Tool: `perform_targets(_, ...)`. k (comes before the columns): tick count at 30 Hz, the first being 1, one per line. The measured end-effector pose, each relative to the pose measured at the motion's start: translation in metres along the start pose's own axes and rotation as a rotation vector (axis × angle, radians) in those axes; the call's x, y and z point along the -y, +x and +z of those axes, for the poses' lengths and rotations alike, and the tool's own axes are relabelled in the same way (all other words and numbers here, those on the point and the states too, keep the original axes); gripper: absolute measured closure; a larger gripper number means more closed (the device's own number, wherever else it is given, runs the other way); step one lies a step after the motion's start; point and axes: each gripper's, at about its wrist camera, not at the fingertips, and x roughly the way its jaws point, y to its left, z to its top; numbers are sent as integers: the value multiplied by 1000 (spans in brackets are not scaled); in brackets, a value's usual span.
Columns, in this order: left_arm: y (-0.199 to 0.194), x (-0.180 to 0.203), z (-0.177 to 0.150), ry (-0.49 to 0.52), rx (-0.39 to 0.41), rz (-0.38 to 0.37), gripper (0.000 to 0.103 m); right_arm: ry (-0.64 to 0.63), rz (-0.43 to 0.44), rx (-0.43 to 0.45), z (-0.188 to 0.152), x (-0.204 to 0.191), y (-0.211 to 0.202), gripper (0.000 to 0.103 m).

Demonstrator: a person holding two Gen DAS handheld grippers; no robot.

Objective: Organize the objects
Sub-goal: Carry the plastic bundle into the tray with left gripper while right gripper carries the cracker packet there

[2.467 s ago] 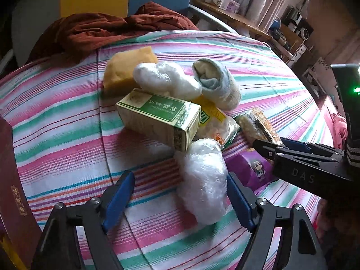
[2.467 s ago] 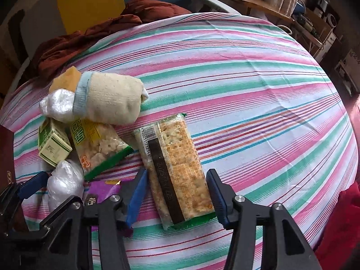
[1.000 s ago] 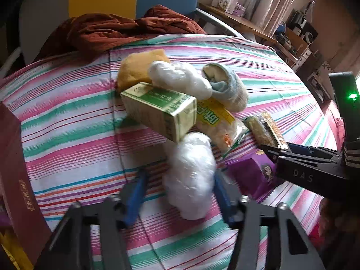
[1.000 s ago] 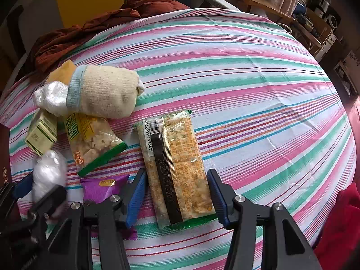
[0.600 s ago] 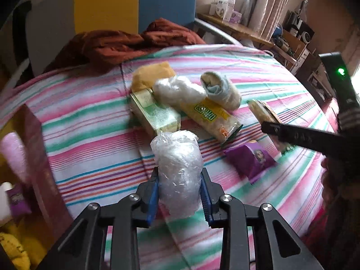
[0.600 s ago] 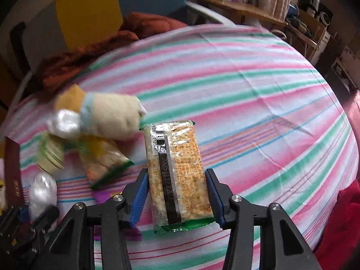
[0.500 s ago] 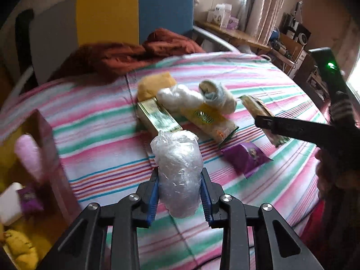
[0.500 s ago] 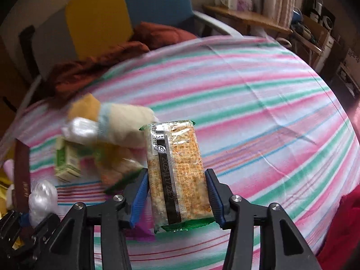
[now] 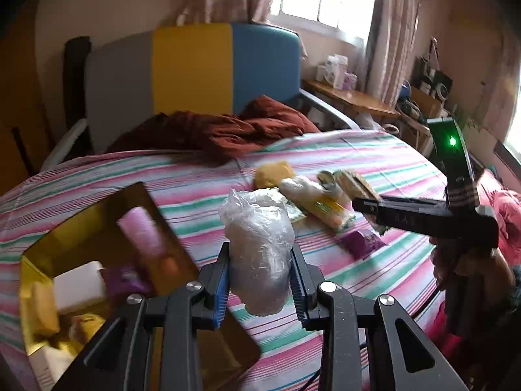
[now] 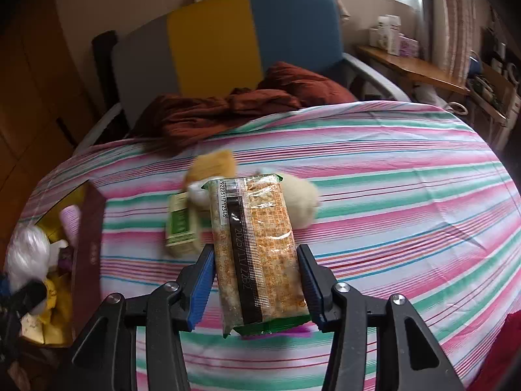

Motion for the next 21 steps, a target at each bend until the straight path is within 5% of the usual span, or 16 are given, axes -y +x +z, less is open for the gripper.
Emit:
perform_targets(13, -46, -122, -34, -254, 38, 156, 67, -150, 269, -57, 7, -151, 0, 52)
perform_targets(17, -61, -166, -52, -369, 42, 245, 22, -175, 358, -57, 8, -199, -1, 49)
perform_targets(21, -73, -194, -69, -447, 38, 337, 16, -195, 371, -88, -5, -219, 4, 48)
